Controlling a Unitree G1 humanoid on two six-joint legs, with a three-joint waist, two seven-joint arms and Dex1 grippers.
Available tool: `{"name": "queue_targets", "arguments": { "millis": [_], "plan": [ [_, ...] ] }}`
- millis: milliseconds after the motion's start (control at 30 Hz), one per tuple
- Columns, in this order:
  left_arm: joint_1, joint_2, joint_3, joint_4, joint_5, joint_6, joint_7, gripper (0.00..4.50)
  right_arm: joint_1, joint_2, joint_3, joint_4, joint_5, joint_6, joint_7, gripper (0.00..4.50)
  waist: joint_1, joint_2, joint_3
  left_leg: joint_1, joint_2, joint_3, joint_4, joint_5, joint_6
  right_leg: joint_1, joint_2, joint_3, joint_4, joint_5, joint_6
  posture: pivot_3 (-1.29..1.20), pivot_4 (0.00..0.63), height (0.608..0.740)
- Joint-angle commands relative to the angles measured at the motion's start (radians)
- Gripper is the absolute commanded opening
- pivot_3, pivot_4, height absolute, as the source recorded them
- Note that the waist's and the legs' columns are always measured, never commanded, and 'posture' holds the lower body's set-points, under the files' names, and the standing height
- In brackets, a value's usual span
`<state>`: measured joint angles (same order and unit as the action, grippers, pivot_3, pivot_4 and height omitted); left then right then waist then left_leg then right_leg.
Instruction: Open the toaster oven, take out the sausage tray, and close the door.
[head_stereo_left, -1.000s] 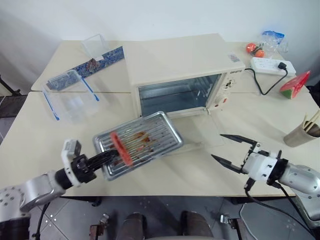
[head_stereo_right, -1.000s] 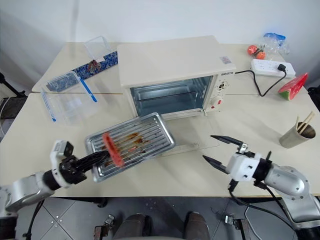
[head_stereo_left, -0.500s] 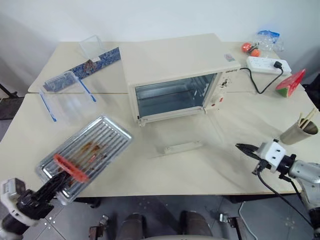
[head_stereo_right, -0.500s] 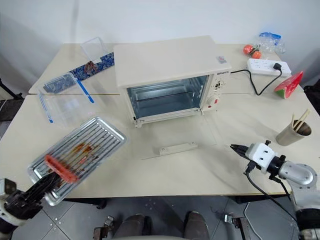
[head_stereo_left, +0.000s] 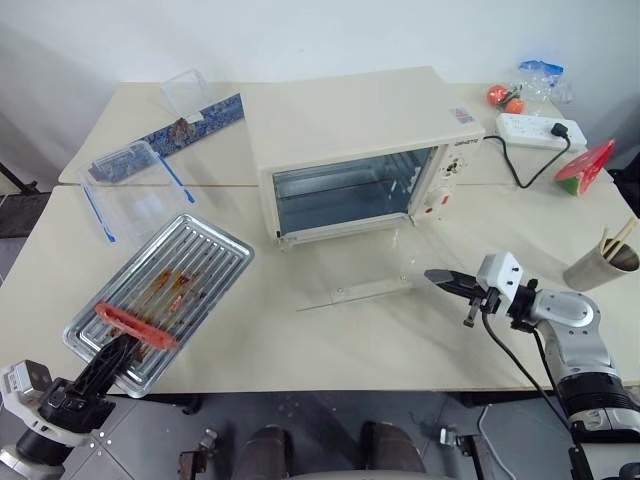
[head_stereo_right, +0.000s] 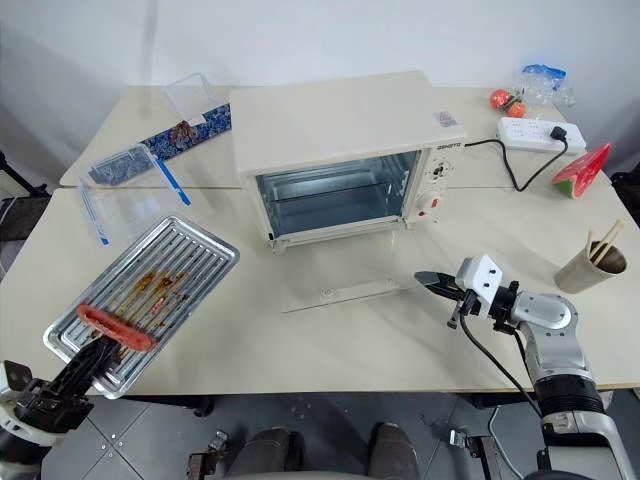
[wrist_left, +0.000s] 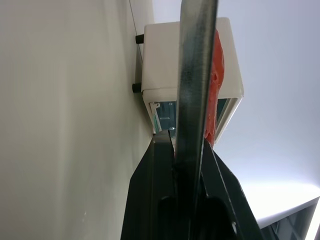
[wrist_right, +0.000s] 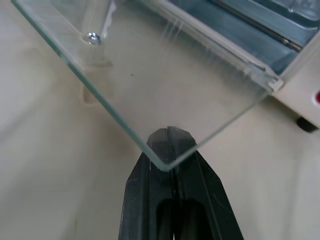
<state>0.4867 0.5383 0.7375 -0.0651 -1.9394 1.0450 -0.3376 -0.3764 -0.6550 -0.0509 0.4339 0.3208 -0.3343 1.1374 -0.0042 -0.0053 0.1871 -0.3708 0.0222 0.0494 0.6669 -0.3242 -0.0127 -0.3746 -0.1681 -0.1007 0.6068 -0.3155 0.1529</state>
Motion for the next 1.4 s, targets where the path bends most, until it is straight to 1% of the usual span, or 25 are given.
{"name": "queue_targets", "arguments": {
  "millis": [33, 233, 367, 467, 633, 700, 767, 900, 933, 967, 1000, 1033, 1100, 1167, 1267, 1367, 1400],
  "plan": [
    [-0.005, 0.023, 0.006, 0.012, -0.033, -0.001, -0.001, 0.00, 0.010, -0.014, -0.056, -0.133, 0.063, 0.042, -0.012, 0.03, 0.000, 0.000, 0.000, 0.000, 0.000, 0.000, 0.000, 0.000, 0.000, 0.000, 0.000, 0.000, 0.000, 0.000, 0.000, 0.00, 0.150, 0.740],
    [-0.017, 0.056, 0.002, 0.055, -0.033, 0.005, -0.005, 0.00, -0.007, -0.018, -0.103, -0.235, 0.095, 0.114, -0.059, 0.03, 0.000, 0.000, 0.000, 0.000, 0.000, 0.000, 0.000, -0.001, -0.001, 0.000, 0.001, 0.000, 0.000, 0.000, 0.000, 0.00, 0.150, 0.740],
    [-0.024, 0.086, 0.002, 0.093, -0.015, 0.023, -0.020, 0.00, -0.072, -0.005, -0.135, -0.254, 0.112, 0.164, -0.114, 0.03, -0.001, 0.000, 0.000, 0.000, 0.001, 0.001, 0.000, -0.001, 0.000, -0.001, 0.001, 0.000, 0.000, 0.000, 0.000, 0.00, 0.150, 0.740],
    [-0.027, 0.110, -0.004, 0.107, -0.006, 0.045, -0.033, 0.00, -0.100, 0.010, -0.134, -0.254, 0.117, 0.182, -0.135, 0.03, -0.001, 0.000, 0.000, 0.000, 0.001, 0.001, 0.000, -0.001, -0.001, -0.001, 0.001, 0.000, 0.000, 0.000, 0.000, 0.00, 0.150, 0.740],
    [-0.037, 0.129, -0.009, 0.116, 0.011, 0.068, -0.052, 0.00, -0.107, 0.018, -0.135, -0.282, 0.129, 0.220, -0.145, 0.03, 0.001, 0.000, 0.000, 0.000, 0.003, 0.002, -0.001, -0.003, -0.001, -0.001, 0.002, -0.001, 0.000, 0.000, 0.000, 0.00, 0.150, 0.740],
    [-0.047, 0.136, -0.024, 0.109, 0.014, 0.086, -0.063, 0.00, -0.097, 0.013, -0.140, -0.296, 0.127, 0.230, -0.141, 0.03, 0.001, 0.000, 0.000, 0.000, 0.003, 0.002, -0.001, -0.004, -0.001, -0.001, 0.002, -0.001, 0.000, 0.000, 0.000, 0.00, 0.150, 0.740],
    [-0.056, 0.158, -0.056, 0.099, 0.060, 0.116, -0.085, 0.00, -0.057, -0.010, -0.154, -0.336, 0.155, 0.301, -0.133, 0.03, 0.002, 0.000, 0.000, 0.000, 0.003, 0.002, -0.001, -0.004, -0.001, -0.001, 0.002, -0.001, 0.000, 0.000, 0.000, 0.00, 0.150, 0.740],
    [-0.099, 0.204, -0.128, 0.077, 0.130, 0.166, -0.129, 0.00, 0.077, -0.042, -0.210, -0.472, 0.230, 0.408, -0.138, 0.03, 0.008, 0.000, 0.000, -0.001, 0.003, 0.002, -0.001, -0.004, 0.000, -0.001, 0.002, -0.002, 0.000, 0.000, 0.000, 0.00, 0.150, 0.740],
    [-0.128, 0.213, -0.150, 0.074, 0.138, 0.174, -0.131, 0.00, 0.129, -0.050, -0.225, -0.515, 0.238, 0.417, -0.133, 0.37, 0.006, 0.000, 0.000, -0.001, 0.003, 0.002, -0.001, -0.005, 0.000, -0.001, 0.002, -0.002, -0.001, 0.000, 0.000, 0.00, 0.150, 0.740],
    [-0.148, 0.220, -0.162, 0.075, 0.145, 0.181, -0.137, 0.00, 0.166, -0.055, -0.235, -0.550, 0.244, 0.426, -0.133, 0.58, 0.007, 0.000, 0.000, -0.001, 0.003, 0.003, -0.001, -0.005, 0.000, -0.001, 0.002, -0.002, -0.001, 0.000, 0.000, 0.00, 0.150, 0.740],
    [-0.204, 0.230, -0.212, 0.067, 0.171, 0.197, -0.138, 0.00, 0.243, -0.063, -0.261, -0.610, 0.260, 0.444, -0.130, 0.83, 0.006, 0.000, 0.000, -0.001, 0.003, 0.003, -0.001, -0.005, 0.000, -0.001, 0.002, -0.002, -0.001, 0.000, 0.000, 0.00, 0.150, 0.740],
    [-0.244, 0.237, -0.246, 0.063, 0.189, 0.209, -0.139, 0.00, 0.294, -0.068, -0.280, -0.651, 0.271, 0.457, -0.129, 1.24, 0.010, 0.000, 0.000, 0.000, 0.003, 0.003, -0.001, -0.005, 0.000, -0.001, 0.003, -0.002, -0.001, 0.000, 0.000, 0.00, 0.150, 0.740],
    [-0.348, 0.250, -0.332, 0.072, 0.255, 0.241, -0.159, 0.00, 0.403, -0.074, -0.311, -0.737, 0.286, 0.466, -0.120, 1.82, 0.027, 0.001, 0.000, 0.000, 0.003, 0.003, -0.001, -0.005, 0.000, -0.001, 0.003, -0.002, -0.001, 0.000, 0.000, 0.00, 0.150, 0.740],
    [-0.430, 0.248, -0.385, 0.098, 0.296, 0.263, -0.176, 0.00, 0.465, -0.062, -0.332, -0.789, 0.291, 0.454, -0.124, 2.48, 0.027, 0.000, 0.000, 0.000, 0.003, 0.005, -0.001, -0.005, 0.000, -0.001, 0.003, -0.002, -0.002, 0.000, 0.000, 0.00, 0.150, 0.740],
    [-0.604, 0.218, -0.493, 0.147, 0.375, 0.296, -0.191, 0.00, 0.562, -0.048, -0.359, -0.830, 0.302, 0.402, -0.071, 3.52, 0.021, 0.000, 0.000, 0.001, 0.003, 0.008, -0.001, -0.005, 0.000, -0.002, 0.003, 0.001, -0.001, 0.000, 0.000, 0.00, 0.150, 0.740],
    [-0.726, 0.183, -0.556, 0.204, 0.446, 0.323, -0.191, 0.00, 0.636, -0.083, -0.373, -0.863, 0.339, 0.453, -0.032, 4.44, 0.028, 0.000, 0.000, 0.001, 0.004, 0.008, -0.001, -0.005, 0.000, -0.002, 0.004, 0.000, -0.001, 0.000, 0.000, 0.00, 0.150, 0.740],
    [-0.791, 0.153, -0.591, 0.236, 0.489, 0.325, -0.182, 0.00, 0.662, -0.083, -0.391, -0.878, 0.360, 0.470, -0.031, 4.48, 0.029, 0.000, 0.000, 0.001, 0.004, 0.008, -0.001, -0.005, 0.000, -0.002, 0.004, 0.000, -0.001, 0.000, 0.001, 0.00, 0.150, 0.740]
  ]
}}
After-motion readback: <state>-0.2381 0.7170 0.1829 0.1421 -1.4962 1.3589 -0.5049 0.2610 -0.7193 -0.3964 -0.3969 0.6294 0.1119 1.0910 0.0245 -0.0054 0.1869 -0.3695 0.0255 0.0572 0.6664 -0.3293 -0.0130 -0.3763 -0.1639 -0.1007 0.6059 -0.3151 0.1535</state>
